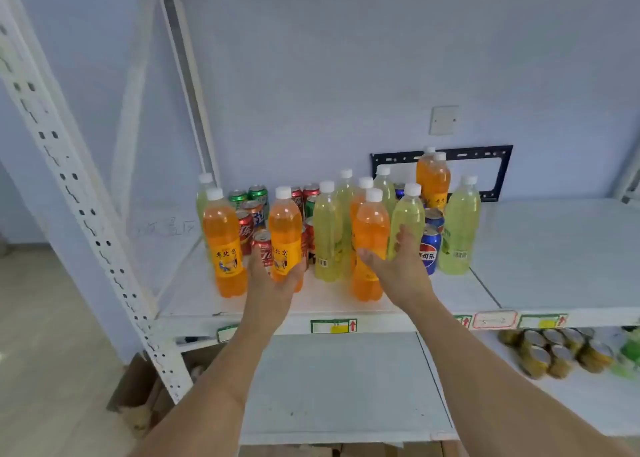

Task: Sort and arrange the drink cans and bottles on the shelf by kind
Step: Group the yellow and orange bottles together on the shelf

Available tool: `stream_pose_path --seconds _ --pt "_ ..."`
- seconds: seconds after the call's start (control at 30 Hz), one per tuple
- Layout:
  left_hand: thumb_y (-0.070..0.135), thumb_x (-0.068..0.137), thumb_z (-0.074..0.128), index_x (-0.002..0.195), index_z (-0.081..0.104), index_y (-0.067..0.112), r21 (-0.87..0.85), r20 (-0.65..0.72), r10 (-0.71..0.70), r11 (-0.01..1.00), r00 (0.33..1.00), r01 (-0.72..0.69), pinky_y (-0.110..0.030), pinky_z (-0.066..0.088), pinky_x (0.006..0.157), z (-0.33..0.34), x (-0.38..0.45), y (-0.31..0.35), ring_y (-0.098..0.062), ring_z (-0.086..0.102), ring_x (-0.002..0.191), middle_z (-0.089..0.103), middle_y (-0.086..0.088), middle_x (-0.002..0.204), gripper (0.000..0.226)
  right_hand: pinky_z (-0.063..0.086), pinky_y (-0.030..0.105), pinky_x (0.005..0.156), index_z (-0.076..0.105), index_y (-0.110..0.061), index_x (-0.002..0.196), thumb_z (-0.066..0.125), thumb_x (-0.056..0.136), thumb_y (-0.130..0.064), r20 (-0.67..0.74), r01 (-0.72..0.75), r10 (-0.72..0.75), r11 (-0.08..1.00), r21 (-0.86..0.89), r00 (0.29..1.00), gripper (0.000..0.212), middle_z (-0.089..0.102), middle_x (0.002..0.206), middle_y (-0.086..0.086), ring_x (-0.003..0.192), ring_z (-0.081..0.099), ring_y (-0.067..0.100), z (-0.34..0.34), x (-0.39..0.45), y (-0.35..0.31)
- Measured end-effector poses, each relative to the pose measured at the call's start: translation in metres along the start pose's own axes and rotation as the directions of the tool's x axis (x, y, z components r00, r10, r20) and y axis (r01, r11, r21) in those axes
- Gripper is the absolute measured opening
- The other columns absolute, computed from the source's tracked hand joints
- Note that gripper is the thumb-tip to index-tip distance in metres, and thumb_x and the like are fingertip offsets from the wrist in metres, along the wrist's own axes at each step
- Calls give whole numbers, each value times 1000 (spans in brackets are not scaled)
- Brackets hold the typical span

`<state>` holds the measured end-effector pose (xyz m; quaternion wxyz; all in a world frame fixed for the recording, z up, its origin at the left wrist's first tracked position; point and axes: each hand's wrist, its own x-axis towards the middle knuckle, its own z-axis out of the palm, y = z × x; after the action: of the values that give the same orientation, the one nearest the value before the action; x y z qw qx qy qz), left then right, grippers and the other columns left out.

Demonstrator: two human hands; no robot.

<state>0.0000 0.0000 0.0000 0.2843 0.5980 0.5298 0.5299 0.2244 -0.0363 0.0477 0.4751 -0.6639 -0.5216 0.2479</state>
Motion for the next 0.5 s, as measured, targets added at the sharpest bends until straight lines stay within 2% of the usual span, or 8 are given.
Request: stream_pose_path --seconds 0.07,0.13,0.2,0.33,0.43,0.5 --pt "48 84 74 153 23 26 8 -12 -39 999 999 39 -34 35 107 8 15 -2 -11 40 129 40 11 141 88 42 50 106 15 -21 155 74 76 -57 -54 -47 46 999 -19 997 105 34 156 3 138 40 26 14 17 6" --pt "53 81 74 151 26 31 15 -7 -42 999 999 42 -43 41 109 16 28 -13 -16 45 131 44 6 145 88 49 50 95 27 -24 147 75 74 -58 -103 -80 77 997 -24 992 94 51 139 1 122 54 27 28 25 16" --pt "62 75 73 143 35 36 23 -45 -78 997 996 79 -47 48 103 24 40 -25 -16 54 123 51 5 136 82 53 46 86 36 -25 138 76 71 -59 -169 -105 101 994 -17 980 84 59 123 -4 109 60 25 43 32 21" --pt "80 67 65 143 35 35 109 -96 -111 987 989 121 -51 50 98 37 51 -45 -21 54 123 52 4 136 93 52 40 81 41 -24 129 79 69 -56 -267 -150 148 989 10 952 78 58 115 -4 102 59 23 64 39 30" --pt "80 64 62 144 35 27 189 -89 -130 971 987 145 -52 51 96 41 55 -51 -27 52 124 49 -3 137 99 51 39 80 42 -22 126 81 71 -50 -286 -150 143 989 -2 948 73 58 111 -4 100 59 22 69 44 31" --pt "78 63 63 141 41 21 227 -79 -125 964 989 140 -51 51 95 39 57 -52 -30 51 123 48 -7 135 99 49 37 80 42 -22 127 80 74 -47 -244 -138 133 990 -5 961 70 56 108 -6 98 57 21 66 43 31"
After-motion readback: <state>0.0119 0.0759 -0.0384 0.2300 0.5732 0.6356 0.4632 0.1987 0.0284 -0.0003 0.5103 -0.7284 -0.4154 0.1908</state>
